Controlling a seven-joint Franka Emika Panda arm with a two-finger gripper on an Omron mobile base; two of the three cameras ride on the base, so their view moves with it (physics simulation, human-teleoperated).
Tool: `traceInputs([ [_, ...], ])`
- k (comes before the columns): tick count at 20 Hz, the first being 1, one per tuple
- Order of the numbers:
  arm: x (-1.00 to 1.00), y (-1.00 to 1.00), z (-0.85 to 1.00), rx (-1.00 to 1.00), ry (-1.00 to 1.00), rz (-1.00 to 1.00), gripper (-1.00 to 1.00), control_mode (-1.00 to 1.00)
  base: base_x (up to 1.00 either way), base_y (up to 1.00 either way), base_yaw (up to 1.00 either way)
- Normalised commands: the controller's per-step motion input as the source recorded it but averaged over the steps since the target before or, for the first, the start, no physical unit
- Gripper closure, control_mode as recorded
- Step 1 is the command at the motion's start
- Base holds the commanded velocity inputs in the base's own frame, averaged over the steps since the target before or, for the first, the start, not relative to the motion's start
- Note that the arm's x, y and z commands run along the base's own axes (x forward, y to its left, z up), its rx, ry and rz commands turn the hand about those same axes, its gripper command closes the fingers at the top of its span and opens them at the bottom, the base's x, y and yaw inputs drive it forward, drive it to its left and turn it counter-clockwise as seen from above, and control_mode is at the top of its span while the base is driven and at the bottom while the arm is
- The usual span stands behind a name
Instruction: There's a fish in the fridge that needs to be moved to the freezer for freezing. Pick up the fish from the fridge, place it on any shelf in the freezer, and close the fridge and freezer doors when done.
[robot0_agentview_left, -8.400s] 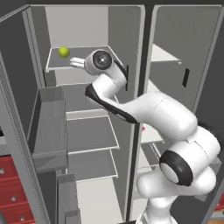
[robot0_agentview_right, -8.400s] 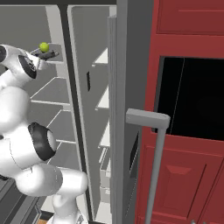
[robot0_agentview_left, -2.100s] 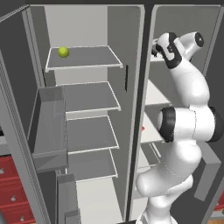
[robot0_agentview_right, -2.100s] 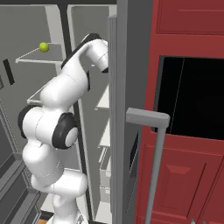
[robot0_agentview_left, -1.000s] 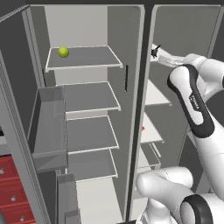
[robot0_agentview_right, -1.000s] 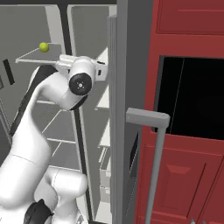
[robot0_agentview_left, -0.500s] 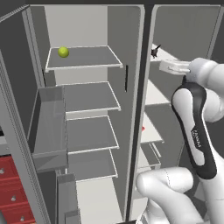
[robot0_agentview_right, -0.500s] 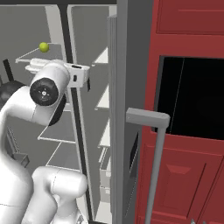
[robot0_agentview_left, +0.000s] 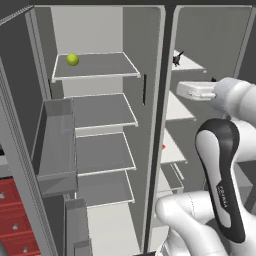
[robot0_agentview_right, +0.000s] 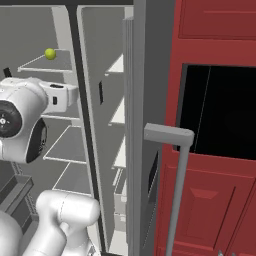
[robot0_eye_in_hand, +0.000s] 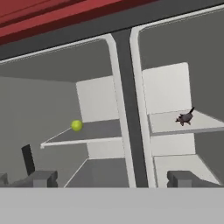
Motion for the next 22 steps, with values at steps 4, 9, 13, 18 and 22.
traceInputs([
  [4,-0.06,0.14,-0.08,-0.18,0.31,0.0,-1.0,-1.0,0.0,0.0,0.0],
  [9,-0.22,-0.03,-0.02,-0.05,0.03,0.0,-1.0,-1.0,0.0,0.0,0.0],
  [13,-0.2,0.0,-0.38,-0.06,-0.13,0.0,-1.0,-1.0,0.0,0.0,0.0],
  [18,-0.08,0.0,-0.35,-0.01,0.0,0.0,-1.0,-1.0,0.0,0.0,0.0],
  [22,-0.15,0.0,-0.16,0.0,0.01,-0.01,-1.0,-1.0,0.0,0.0,0.0],
])
